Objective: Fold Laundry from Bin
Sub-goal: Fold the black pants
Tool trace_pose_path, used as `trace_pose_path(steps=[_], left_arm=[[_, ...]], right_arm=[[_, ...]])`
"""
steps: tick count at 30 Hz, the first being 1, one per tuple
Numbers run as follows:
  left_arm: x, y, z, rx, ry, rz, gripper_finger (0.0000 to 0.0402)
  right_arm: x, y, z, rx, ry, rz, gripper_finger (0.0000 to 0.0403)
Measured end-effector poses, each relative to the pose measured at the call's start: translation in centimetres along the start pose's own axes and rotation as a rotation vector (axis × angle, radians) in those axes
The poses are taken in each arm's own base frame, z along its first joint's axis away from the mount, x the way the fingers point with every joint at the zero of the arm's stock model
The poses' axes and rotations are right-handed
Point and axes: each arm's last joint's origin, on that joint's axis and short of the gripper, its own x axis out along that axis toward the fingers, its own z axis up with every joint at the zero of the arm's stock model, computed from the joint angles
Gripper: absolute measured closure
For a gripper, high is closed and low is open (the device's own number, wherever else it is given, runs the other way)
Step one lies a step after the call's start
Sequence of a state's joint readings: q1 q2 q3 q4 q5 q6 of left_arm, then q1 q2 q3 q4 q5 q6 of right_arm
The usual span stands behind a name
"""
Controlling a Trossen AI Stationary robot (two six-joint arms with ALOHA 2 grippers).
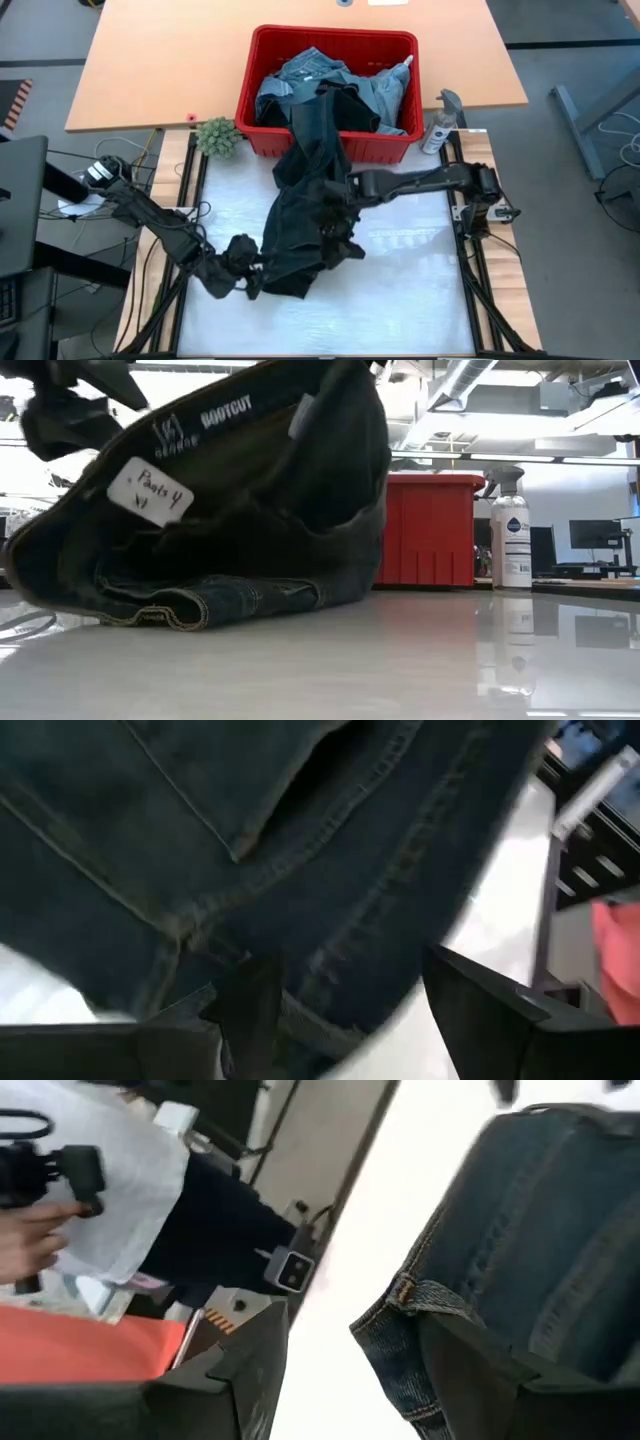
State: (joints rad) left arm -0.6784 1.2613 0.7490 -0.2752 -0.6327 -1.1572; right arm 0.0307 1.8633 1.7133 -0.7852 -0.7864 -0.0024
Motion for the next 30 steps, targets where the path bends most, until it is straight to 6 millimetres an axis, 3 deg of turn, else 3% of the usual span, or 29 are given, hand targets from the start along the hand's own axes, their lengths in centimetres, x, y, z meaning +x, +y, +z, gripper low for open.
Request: trace_pose_path(steps=[13, 19, 25, 30], left_arm=[[1.5, 1.4, 2.4, 0.007, -0.129, 0.125, 0.0177], [1.6, 1.5, 3.8, -0.027, -0.201, 0.137, 0.0177], [1.7, 1.7, 4.9, -0.048, -0.292, 0.165, 0.0177], [2.0, 2.1, 5.4, -0.047, -0.313, 0.195, 0.0177]], right_arm=[[-5.3, 2.5, -0.5, 0.045, 0.239, -0.149, 0.0154], [-9.3, 3.3, -0.1, 0.152, 0.255, -0.261, 0.0154], [-12.5, 1.4, -0.2, 0.357, 0.213, -0.677, 0.0154], [-15.1, -1.4, 1.1, 0.391, -0.023, -0.844, 0.0154]])
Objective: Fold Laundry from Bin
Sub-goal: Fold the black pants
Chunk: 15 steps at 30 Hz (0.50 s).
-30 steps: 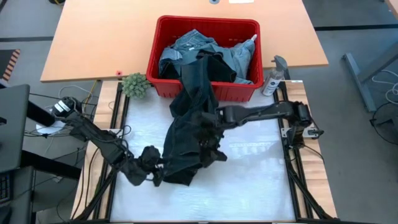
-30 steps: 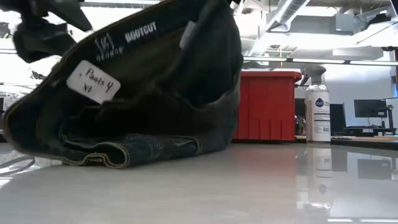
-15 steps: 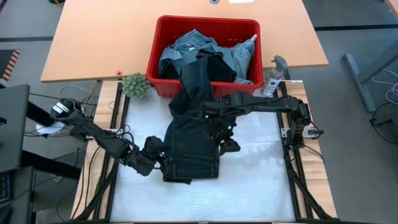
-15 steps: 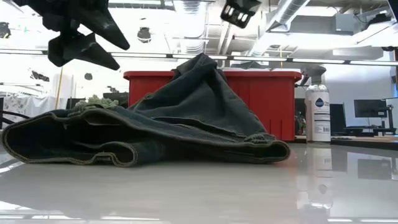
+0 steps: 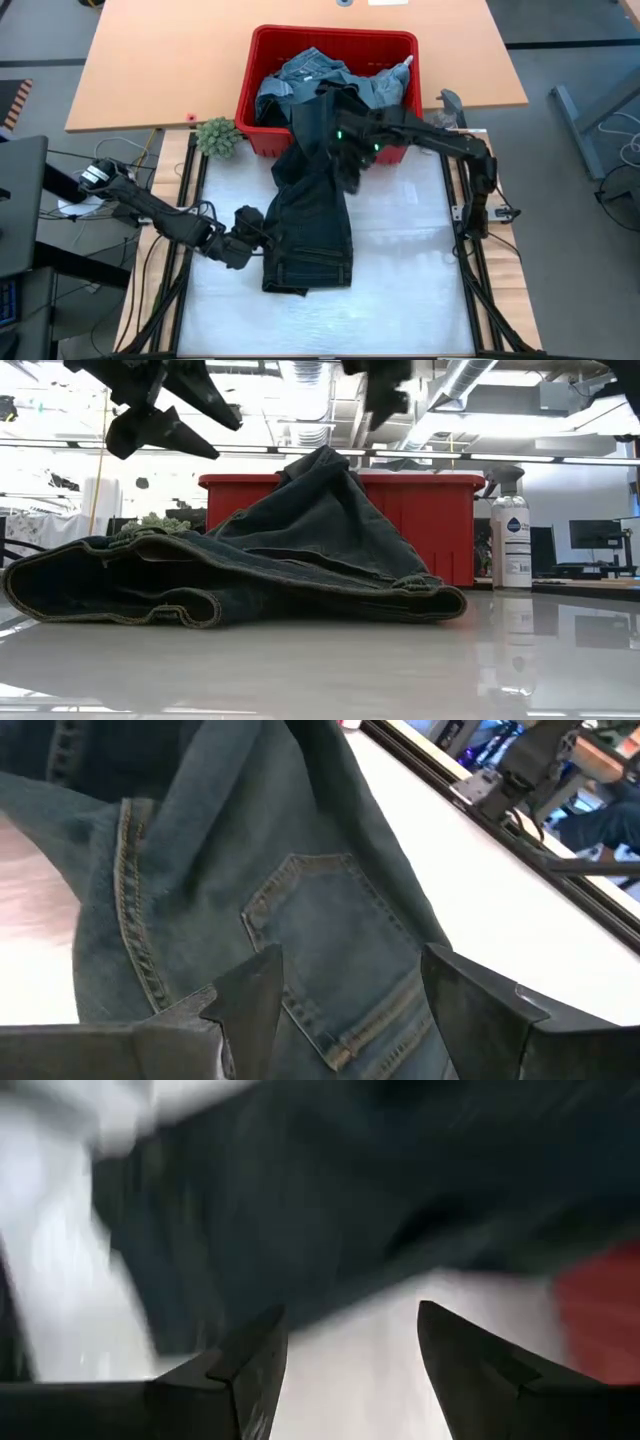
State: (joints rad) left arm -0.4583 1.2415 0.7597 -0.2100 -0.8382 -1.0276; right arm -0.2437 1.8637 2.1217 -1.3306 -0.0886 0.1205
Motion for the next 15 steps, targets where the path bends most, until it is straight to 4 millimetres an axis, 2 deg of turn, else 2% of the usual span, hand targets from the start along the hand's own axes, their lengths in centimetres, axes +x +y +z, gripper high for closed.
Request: trace_pose_path(steps=[7, 15], left_arm=[[0.2, 0.1, 0.2, 0.000, -0.009, 0.011, 0.0177], [0.2, 0.1, 0.1, -0.001, 0.014, -0.003, 0.0177]], right_arm=[[-0.7, -5.4, 3.2, 0.206, -0.324, -0.187, 0.0154], [2.0, -11.3, 3.8, 0.363, -0.299, -0.267, 0.0154]])
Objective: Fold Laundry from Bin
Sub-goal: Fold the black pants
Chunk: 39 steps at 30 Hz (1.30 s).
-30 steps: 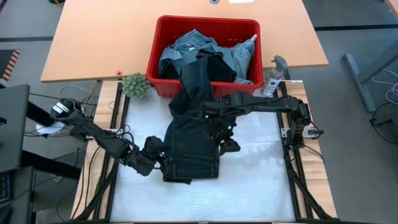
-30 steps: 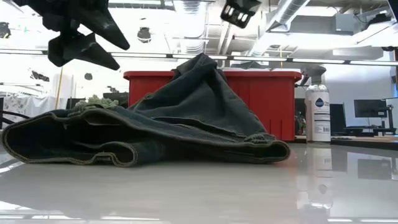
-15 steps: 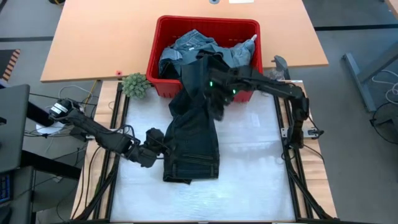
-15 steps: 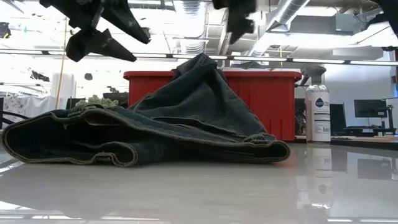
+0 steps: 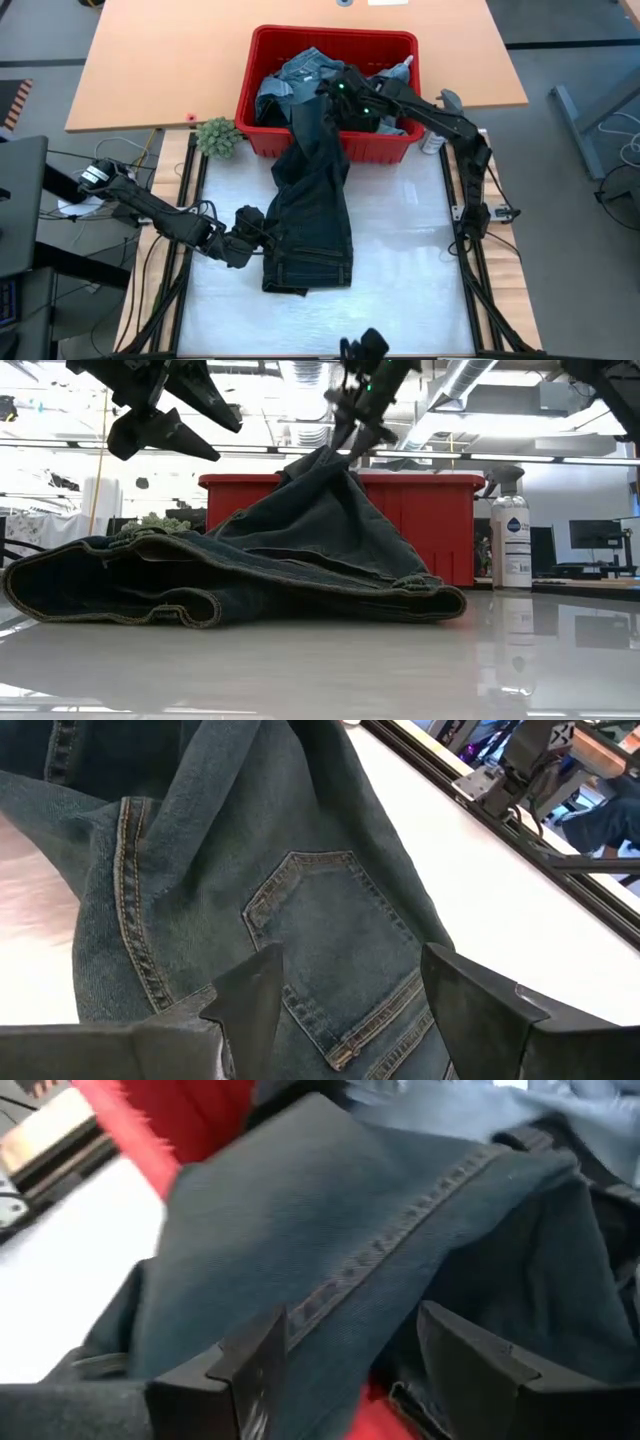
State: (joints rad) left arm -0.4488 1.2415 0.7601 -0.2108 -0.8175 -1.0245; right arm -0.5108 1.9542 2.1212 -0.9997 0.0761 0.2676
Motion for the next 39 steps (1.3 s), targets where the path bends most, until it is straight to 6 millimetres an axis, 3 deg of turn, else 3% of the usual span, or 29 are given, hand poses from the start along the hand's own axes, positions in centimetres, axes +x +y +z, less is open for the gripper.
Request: trace_pose_path(steps=[5, 12, 15, 19, 21, 25, 31, 35, 39], left_arm=[[0.0, 0.0, 0.0, 0.000, 0.005, -0.002, 0.0177], [0.0, 0.0, -0.1, 0.013, 0.028, -0.016, 0.0177], [0.0, 0.0, -0.1, 0.017, 0.029, -0.012, 0.0177], [0.0, 0.0, -0.1, 0.026, 0.030, -0.011, 0.0177], [0.0, 0.0, -0.1, 0.030, 0.034, -0.014, 0.0177], [0.0, 0.0, -0.1, 0.033, 0.038, -0.016, 0.0177], [0.0, 0.0, -0.2, 0.034, 0.041, -0.018, 0.0177], [0.0, 0.0, -0.2, 0.032, 0.041, -0.018, 0.0177], [0.0, 0.0, -0.2, 0.018, 0.041, -0.018, 0.0177]], right_arm=[[3.0, -1.3, 0.2, 0.051, 0.036, 0.022, 0.0154], [4.7, -2.6, 0.3, 0.114, 0.078, 0.124, 0.0163], [4.7, -3.3, 0.7, 0.168, 0.064, 0.138, 0.0218], [4.7, -3.9, 0.8, 0.181, 0.073, 0.177, 0.0364], [4.4, -3.9, 0.9, 0.177, 0.065, 0.198, 0.0381], [2.2, -3.0, 1.3, 0.164, 0.016, 0.241, 0.0382], [-4.6, -0.3, 1.2, 0.090, -0.077, 0.324, 0.0382], [-8.9, 3.2, -0.4, 0.015, -0.086, 0.366, 0.0382], [-11.9, 7.5, -3.4, -0.081, -0.039, 0.355, 0.0382]])
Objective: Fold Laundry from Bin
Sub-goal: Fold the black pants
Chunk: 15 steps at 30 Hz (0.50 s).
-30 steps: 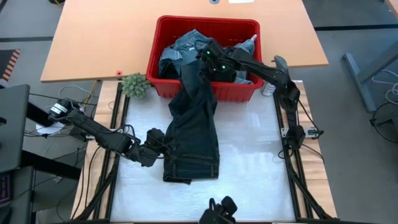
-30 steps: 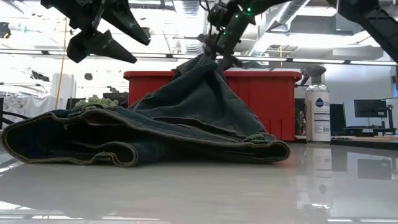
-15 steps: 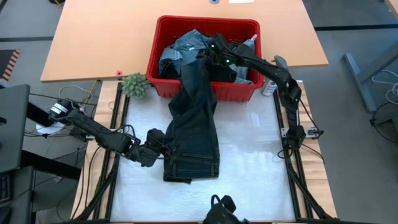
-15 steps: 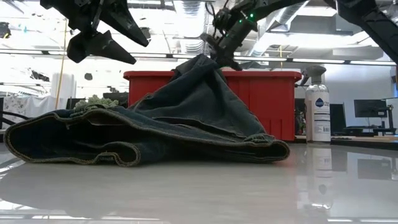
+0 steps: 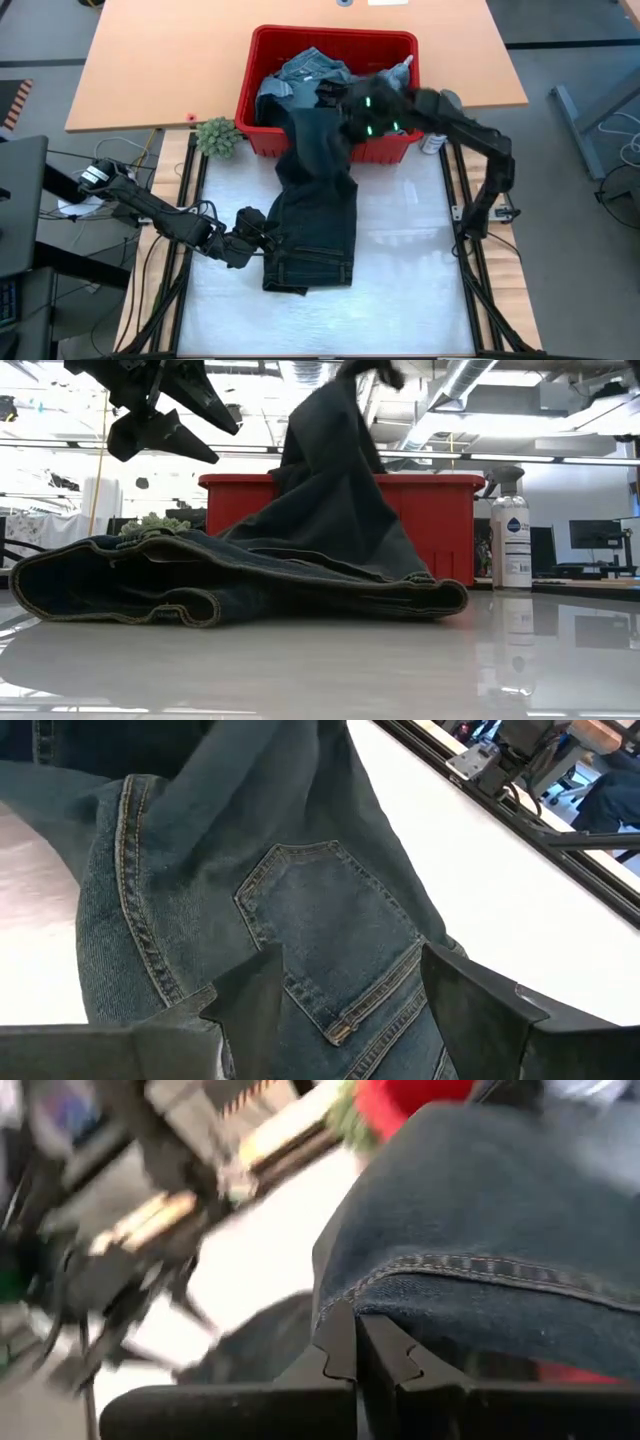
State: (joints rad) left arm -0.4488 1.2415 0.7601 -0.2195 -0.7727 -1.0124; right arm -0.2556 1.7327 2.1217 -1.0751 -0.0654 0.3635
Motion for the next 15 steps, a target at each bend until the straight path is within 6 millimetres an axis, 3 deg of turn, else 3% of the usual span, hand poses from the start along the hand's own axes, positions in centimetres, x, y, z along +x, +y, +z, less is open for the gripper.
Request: trace_pose_path(steps=[3, 7, 11, 15], left_arm=[[0.0, 0.0, 0.0, -0.019, 0.004, -0.004, 0.0177], [0.0, -0.1, -0.1, -0.041, 0.027, -0.017, 0.0177], [-0.1, -0.1, -0.1, -0.052, 0.063, -0.043, 0.0177], [-0.6, -0.2, 0.1, -0.059, 0.124, -0.097, 0.0177]], right_arm=[[0.4, 3.7, -2.4, -0.064, 0.091, -0.009, 0.0382], [2.7, 8.4, -5.4, -0.154, 0.174, 0.031, 0.0382], [6.4, 12.4, -7.5, -0.208, 0.222, 0.169, 0.0382], [11.1, 14.2, -9.1, -0.234, 0.303, 0.334, 0.0382]])
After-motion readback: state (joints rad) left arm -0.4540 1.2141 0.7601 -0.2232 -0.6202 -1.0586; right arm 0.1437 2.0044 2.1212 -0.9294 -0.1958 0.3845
